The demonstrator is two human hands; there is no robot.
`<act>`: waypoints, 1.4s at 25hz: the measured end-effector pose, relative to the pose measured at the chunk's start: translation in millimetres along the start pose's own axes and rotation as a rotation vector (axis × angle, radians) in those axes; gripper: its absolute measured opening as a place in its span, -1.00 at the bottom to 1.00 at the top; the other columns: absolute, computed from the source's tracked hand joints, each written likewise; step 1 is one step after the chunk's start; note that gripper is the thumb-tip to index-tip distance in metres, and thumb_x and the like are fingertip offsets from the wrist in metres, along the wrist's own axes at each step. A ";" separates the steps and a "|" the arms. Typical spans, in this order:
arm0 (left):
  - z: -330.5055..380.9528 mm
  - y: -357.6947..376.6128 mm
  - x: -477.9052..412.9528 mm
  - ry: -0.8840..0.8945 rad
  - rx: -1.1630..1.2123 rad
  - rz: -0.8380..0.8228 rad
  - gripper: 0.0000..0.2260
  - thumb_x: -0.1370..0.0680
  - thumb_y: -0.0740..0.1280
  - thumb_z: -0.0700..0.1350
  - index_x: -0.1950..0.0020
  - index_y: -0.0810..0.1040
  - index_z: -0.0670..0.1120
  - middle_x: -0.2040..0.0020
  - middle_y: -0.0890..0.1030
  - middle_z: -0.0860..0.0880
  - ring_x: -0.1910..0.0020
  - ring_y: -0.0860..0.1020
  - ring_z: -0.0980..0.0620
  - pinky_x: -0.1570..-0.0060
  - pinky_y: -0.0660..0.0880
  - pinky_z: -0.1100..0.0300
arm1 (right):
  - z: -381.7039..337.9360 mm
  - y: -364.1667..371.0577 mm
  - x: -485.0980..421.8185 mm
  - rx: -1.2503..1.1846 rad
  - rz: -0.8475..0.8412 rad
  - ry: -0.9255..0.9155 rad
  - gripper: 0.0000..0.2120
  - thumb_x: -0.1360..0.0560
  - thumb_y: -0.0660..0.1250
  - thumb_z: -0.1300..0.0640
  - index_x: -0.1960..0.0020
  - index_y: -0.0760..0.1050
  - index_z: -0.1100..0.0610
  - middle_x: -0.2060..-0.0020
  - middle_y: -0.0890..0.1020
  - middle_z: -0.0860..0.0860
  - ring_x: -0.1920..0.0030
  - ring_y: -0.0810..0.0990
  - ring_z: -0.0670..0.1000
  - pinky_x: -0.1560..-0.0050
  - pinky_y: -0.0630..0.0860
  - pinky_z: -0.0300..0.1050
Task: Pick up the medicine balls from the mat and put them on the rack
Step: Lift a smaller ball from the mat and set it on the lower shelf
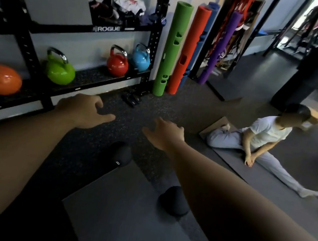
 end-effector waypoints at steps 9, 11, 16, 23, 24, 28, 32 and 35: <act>-57.1 88.8 -250.9 -0.104 -0.018 -0.154 -0.25 -0.39 0.27 0.61 -0.35 0.55 0.09 -0.31 0.66 -0.01 -0.24 0.63 -0.13 -0.21 0.58 -0.09 | -2.2 99.3 -267.9 0.026 -0.131 0.006 -0.33 -0.55 0.12 -0.45 -0.45 0.42 -0.01 -0.31 0.61 0.09 -0.31 0.56 0.22 -0.29 0.39 0.24; -78.3 129.7 -310.7 -0.140 -0.007 -0.188 -0.23 -0.37 0.25 0.63 -0.33 0.55 0.11 -0.29 0.66 0.01 -0.22 0.63 -0.12 -0.17 0.57 -0.07 | 4.3 143.5 -329.1 0.018 -0.168 0.019 -0.32 -0.56 0.12 -0.45 -0.47 0.41 -0.03 -0.33 0.61 0.09 -0.30 0.57 0.21 -0.29 0.39 0.25; -147.0 294.3 -417.6 -0.293 0.103 -0.277 -0.14 -0.25 0.19 0.69 -0.32 0.55 0.14 -0.31 0.66 0.05 -0.21 0.64 -0.09 -0.04 0.52 -0.01 | 37.2 312.5 -450.5 -0.004 -0.320 -0.001 -0.24 -0.49 0.10 -0.54 -0.50 0.37 -0.09 -0.38 0.57 0.06 -0.32 0.54 0.22 -0.26 0.46 0.24; -243.7 535.3 -503.4 -0.508 0.260 -0.326 0.04 -0.20 0.13 0.69 -0.51 0.46 0.10 -0.47 0.54 0.01 -0.36 0.57 -0.09 -0.26 0.54 -0.04 | 85.8 573.5 -543.8 0.019 -0.485 0.012 0.00 -0.39 0.04 -0.68 -0.65 0.12 -0.13 -0.59 0.33 0.11 -0.53 0.32 0.31 -0.30 0.46 0.32; -252.1 560.5 -514.4 -0.525 0.285 -0.323 0.08 -0.19 0.13 0.69 -0.54 0.45 0.09 -0.49 0.53 0.00 -0.40 0.56 -0.10 -0.29 0.52 -0.04 | 90.0 599.2 -555.4 0.009 -0.490 0.021 0.03 -0.37 0.03 -0.70 -0.66 0.11 -0.12 -0.60 0.31 0.12 -0.54 0.31 0.31 -0.32 0.45 0.33; -278.4 646.1 -555.2 -0.607 0.411 -0.313 0.13 -0.18 0.15 0.70 -0.60 0.41 0.06 -0.52 0.53 -0.04 -0.43 0.55 -0.14 -0.32 0.51 -0.06 | 96.9 678.0 -598.8 -0.032 -0.513 0.023 0.22 -0.22 -0.06 -0.79 -0.68 0.08 -0.09 -0.64 0.26 0.15 -0.57 0.29 0.34 -0.40 0.40 0.34; -288.8 721.7 -562.5 -0.752 0.648 -0.386 0.14 -0.16 0.20 0.71 -0.58 0.44 0.06 -0.51 0.53 -0.06 -0.05 0.56 -0.05 0.08 0.43 0.03 | 109.1 735.2 -613.1 -0.283 -0.594 0.156 0.40 -0.03 0.05 -0.85 -0.68 0.13 -0.08 -0.63 0.32 0.15 -0.53 0.38 0.31 -0.46 0.41 0.29; -281.3 760.9 -543.4 -0.958 0.984 -0.493 0.24 -0.01 0.35 0.73 -0.55 0.50 0.06 -0.48 0.57 -0.14 -0.13 0.61 -0.16 -0.22 0.53 -0.20 | 115.2 754.5 -601.9 -0.638 -0.590 0.340 0.30 0.00 0.30 -0.77 -0.57 0.38 -0.08 -0.48 0.52 0.08 -0.37 0.55 0.24 -0.41 0.49 0.22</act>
Point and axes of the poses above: each hand's wrist, its own x-axis away from the middle knuckle, its own y-axis out of the palm, z = x × y, the point moved 8 cm from there along -x, towards the middle knuckle
